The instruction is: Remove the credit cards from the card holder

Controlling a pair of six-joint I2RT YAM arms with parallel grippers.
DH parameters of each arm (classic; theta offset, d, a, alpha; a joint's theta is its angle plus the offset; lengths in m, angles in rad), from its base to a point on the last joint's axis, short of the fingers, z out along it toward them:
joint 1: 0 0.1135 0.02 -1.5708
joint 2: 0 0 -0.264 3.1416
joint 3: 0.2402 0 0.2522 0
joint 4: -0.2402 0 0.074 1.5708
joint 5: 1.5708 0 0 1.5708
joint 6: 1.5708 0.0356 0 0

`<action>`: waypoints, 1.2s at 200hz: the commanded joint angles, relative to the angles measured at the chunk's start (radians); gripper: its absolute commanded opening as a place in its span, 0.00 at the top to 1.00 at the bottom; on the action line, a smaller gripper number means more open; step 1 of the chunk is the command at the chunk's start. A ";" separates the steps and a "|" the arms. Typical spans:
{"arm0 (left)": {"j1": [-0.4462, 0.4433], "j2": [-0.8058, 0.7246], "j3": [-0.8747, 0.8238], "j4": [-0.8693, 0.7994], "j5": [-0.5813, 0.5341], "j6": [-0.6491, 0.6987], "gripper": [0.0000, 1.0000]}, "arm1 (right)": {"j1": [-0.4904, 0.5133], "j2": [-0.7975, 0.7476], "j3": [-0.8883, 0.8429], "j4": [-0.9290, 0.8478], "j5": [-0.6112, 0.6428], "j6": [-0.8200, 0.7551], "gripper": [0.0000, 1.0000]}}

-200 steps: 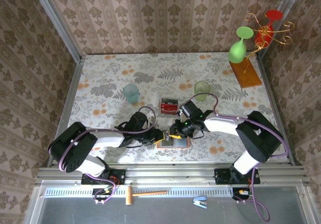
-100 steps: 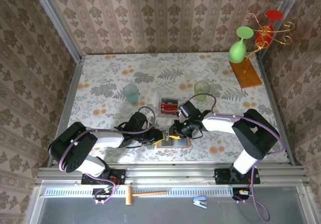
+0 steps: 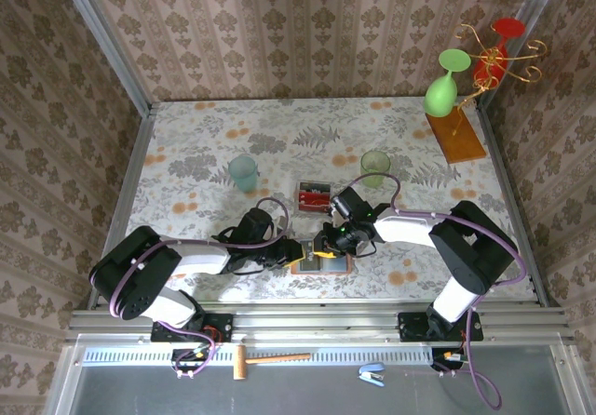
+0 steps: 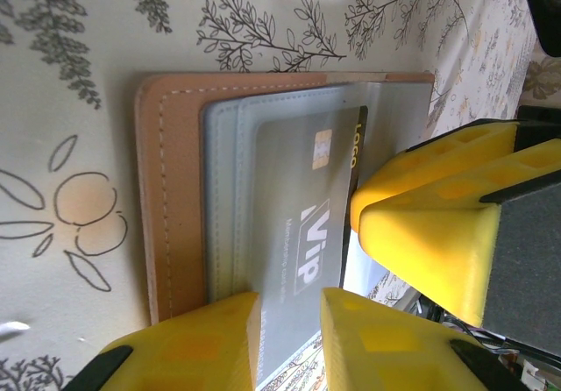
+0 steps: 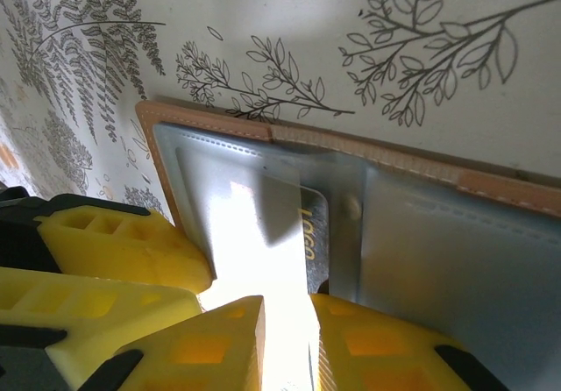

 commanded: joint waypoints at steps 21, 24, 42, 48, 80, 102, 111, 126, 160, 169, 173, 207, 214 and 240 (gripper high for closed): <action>0.006 -0.002 -0.028 -0.010 -0.006 0.003 0.74 | 0.008 0.015 0.035 -0.103 0.066 -0.056 0.80; 0.005 -0.002 -0.028 -0.008 -0.006 0.004 0.74 | 0.007 0.015 0.035 -0.106 0.067 -0.057 0.80; 0.005 -0.002 -0.032 -0.006 -0.006 0.000 0.74 | 0.008 0.012 0.038 -0.118 0.075 -0.065 0.80; 0.006 0.000 -0.032 -0.004 -0.004 0.000 0.74 | 0.008 0.015 0.039 -0.121 0.078 -0.065 0.80; 0.005 0.000 -0.033 0.000 -0.004 -0.003 0.74 | 0.009 0.010 0.046 -0.137 0.090 -0.074 0.80; 0.005 0.000 -0.031 0.002 -0.003 -0.005 0.74 | 0.009 -0.015 0.049 -0.153 0.104 -0.075 0.80; 0.005 0.000 -0.030 0.003 -0.003 -0.006 0.74 | 0.008 -0.029 0.049 -0.154 0.106 -0.074 0.80; 0.005 0.000 -0.030 0.004 -0.003 -0.007 0.74 | 0.008 -0.049 0.046 -0.148 0.101 -0.067 0.82; 0.005 0.000 -0.030 0.005 -0.003 -0.008 0.74 | 0.010 -0.066 0.026 -0.063 0.033 -0.027 0.84; 0.006 -0.002 -0.030 0.005 -0.003 -0.008 0.74 | 0.012 -0.057 0.023 -0.039 0.011 -0.018 0.84; 0.005 -0.003 -0.030 0.006 -0.003 -0.008 0.74 | 0.012 -0.052 0.023 -0.033 0.004 -0.014 0.84; 0.005 -0.003 -0.031 0.006 -0.004 -0.011 0.74 | 0.023 -0.010 0.025 -0.017 -0.004 -0.005 0.82; 0.005 -0.003 -0.030 0.006 -0.004 -0.011 0.74 | 0.024 -0.004 0.023 -0.019 -0.004 -0.003 0.82; 0.005 -0.001 -0.030 0.006 -0.004 -0.011 0.74 | 0.026 0.009 0.015 -0.029 0.002 -0.001 0.81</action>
